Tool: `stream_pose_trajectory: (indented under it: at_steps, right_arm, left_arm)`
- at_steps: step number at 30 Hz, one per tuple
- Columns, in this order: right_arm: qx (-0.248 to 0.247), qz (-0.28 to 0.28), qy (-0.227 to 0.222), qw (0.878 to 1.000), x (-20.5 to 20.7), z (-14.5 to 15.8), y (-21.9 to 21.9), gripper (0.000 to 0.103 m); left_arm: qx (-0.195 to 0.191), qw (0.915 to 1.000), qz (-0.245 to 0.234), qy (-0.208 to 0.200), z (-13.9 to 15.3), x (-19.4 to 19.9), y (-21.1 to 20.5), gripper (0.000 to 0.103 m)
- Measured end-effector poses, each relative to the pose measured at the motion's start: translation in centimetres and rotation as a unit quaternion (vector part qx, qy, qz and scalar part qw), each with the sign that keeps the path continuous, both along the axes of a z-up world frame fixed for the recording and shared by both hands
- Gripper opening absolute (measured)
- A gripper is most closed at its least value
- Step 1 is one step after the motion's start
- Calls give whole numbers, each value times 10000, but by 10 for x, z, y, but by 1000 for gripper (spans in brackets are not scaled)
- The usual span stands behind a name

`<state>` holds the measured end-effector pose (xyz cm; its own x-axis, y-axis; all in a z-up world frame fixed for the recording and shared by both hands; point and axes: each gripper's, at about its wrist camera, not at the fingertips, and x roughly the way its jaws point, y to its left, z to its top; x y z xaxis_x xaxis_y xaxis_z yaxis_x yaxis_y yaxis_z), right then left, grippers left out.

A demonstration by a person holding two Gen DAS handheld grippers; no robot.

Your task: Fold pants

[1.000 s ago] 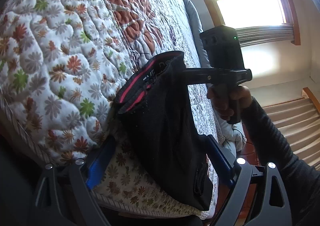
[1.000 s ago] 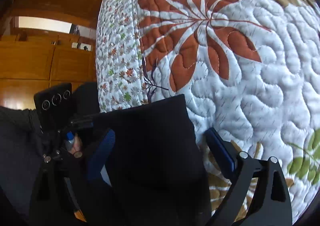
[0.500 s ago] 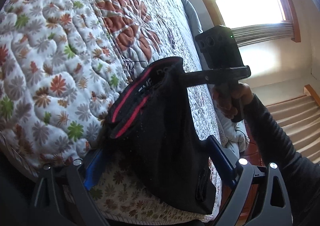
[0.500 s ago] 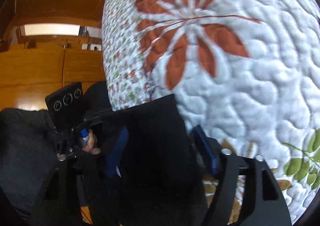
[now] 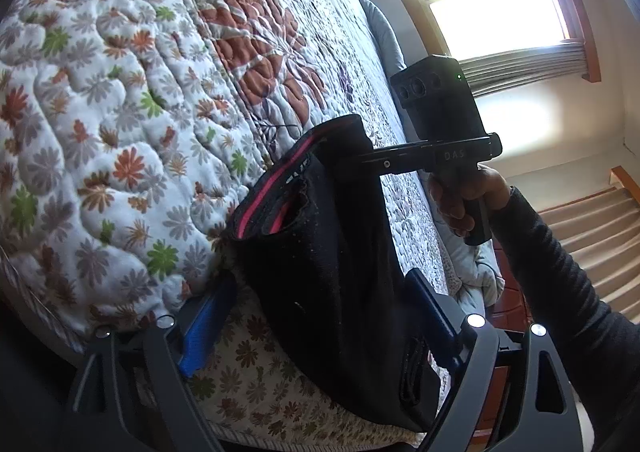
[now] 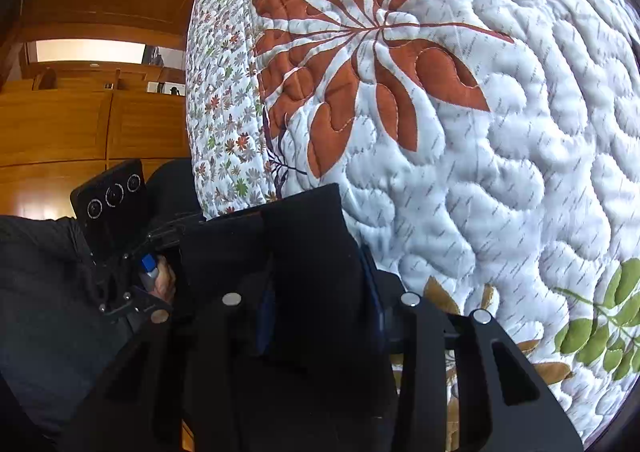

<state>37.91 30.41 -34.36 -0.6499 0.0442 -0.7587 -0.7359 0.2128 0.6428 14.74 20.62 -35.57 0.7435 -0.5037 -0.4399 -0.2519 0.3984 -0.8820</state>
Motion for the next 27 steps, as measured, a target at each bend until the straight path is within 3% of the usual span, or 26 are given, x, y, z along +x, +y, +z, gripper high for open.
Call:
stream_pose_trajectory:
  at_steps: [2,4,6,12,16,27]
  right_arm:
    - [-5,1,-8,10000,-2,-1,1,36]
    - [-20,-9,-37,10000,1,-1,1,36]
    - [-29,-7,-80,10000,1,-1,1,36]
    - [-65,1,-413,9991,-15,7,6,36]
    - [-45,-1,-820,9966,-24,28,5,35]
    - [285,-279,-2155,9757,-54,136,-30,33]
  left_arm:
    - [88,9999,49,92,0,1,-1,77]
    - [156,9995,113,242,-2,0,1,51]
    - [124,9991,119,392,-8,-2,7,40]
    - [381,9986,23,355,4,-5,8,31]
    - [649,9972,-55,374,25,-4,8,25]
    - [1536,9868,-497,83,129,-1,-18,22]
